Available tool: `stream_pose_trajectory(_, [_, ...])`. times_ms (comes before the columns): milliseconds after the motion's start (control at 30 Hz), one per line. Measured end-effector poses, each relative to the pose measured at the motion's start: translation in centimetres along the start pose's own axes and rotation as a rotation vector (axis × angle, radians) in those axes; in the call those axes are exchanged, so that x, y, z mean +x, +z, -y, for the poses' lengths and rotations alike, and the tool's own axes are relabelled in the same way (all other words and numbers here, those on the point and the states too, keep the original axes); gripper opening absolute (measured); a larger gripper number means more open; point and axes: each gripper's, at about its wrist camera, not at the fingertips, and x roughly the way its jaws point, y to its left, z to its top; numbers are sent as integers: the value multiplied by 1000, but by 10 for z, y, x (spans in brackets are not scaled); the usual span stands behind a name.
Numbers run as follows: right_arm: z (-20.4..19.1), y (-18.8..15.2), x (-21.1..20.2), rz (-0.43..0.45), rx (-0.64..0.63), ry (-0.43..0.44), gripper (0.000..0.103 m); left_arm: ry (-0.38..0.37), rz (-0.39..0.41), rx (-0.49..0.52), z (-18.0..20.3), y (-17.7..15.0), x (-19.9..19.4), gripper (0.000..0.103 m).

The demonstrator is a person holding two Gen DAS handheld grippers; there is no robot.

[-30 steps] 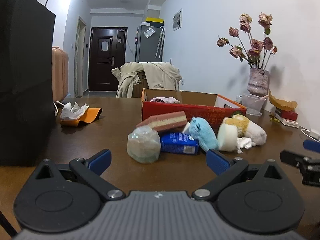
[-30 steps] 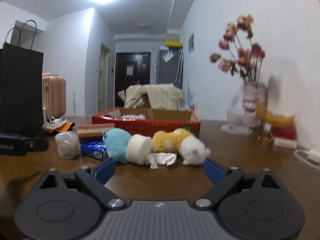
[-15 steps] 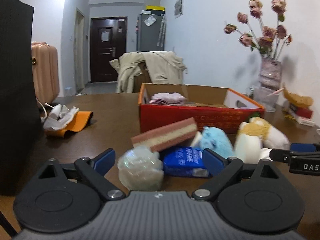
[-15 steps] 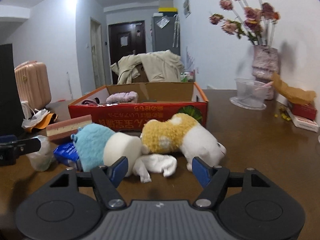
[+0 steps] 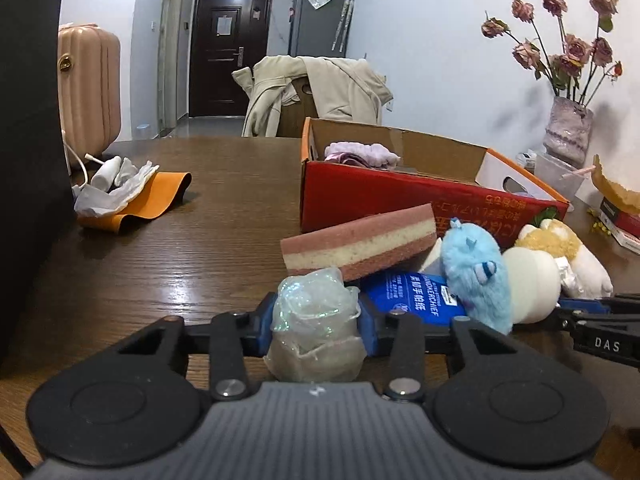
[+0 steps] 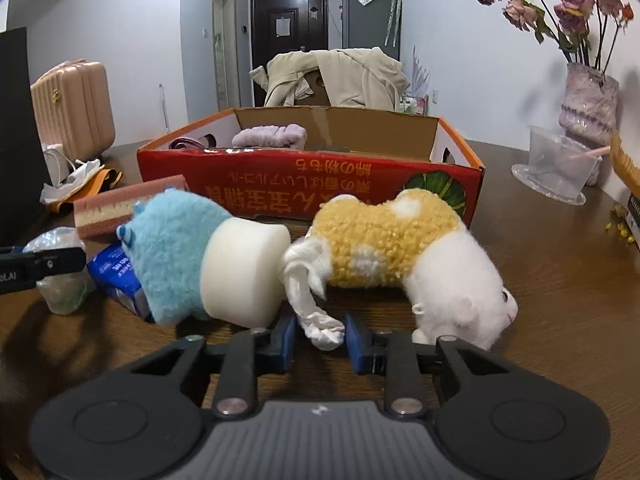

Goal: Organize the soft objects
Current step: 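Close the left gripper on the clear plastic bag while the right grips white wrapper, then carry the plastic bag and wrapper into the box while both grippers open there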

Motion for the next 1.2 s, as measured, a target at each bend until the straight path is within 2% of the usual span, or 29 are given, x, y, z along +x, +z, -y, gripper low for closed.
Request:
stream_pose_trajectory(100, [0,-3,-8,16,10,-10,17,-16,-7,4,2,0,-9,40])
stream_pose_trajectory(433, [12,-20,-75,107,46,-35,16,-86,76,28,16,-2,-64,39])
stream_pose_trajectory(567, [16,1,-94,171,24,3,16,-150,137,13,18,28,-74,40])
stream_pose_trajectory(633, [24,23,-96,205,13,40,16,-161,188,7,16,57,-70,40])
stream_pose_trajectory(700, [37,54,-90,220,5,85,17,-149,200,8,16,88,-56,40])
stream_pose_trajectory(767, [51,88,-71,215,9,111,17,-146,202,-2,14,120,-33,40])
stream_pose_trajectory(833, [65,123,-40,173,3,119,17,-140,172,-2,14,148,1,41])
stream_pose_trajectory(933, [76,170,26,61,-2,124,18,-118,93,-6,15,173,64,41])
stream_pose_trajectory(1000, [69,193,68,12,-40,101,18,-92,42,-6,15,180,102,41])
stream_pose_trajectory(1133, [40,224,148,-104,-97,173,19,-74,-32,12,17,179,155,42])
stream_pose_trajectory(1200, [23,229,181,-156,-149,146,23,-92,-48,32,20,176,167,51])
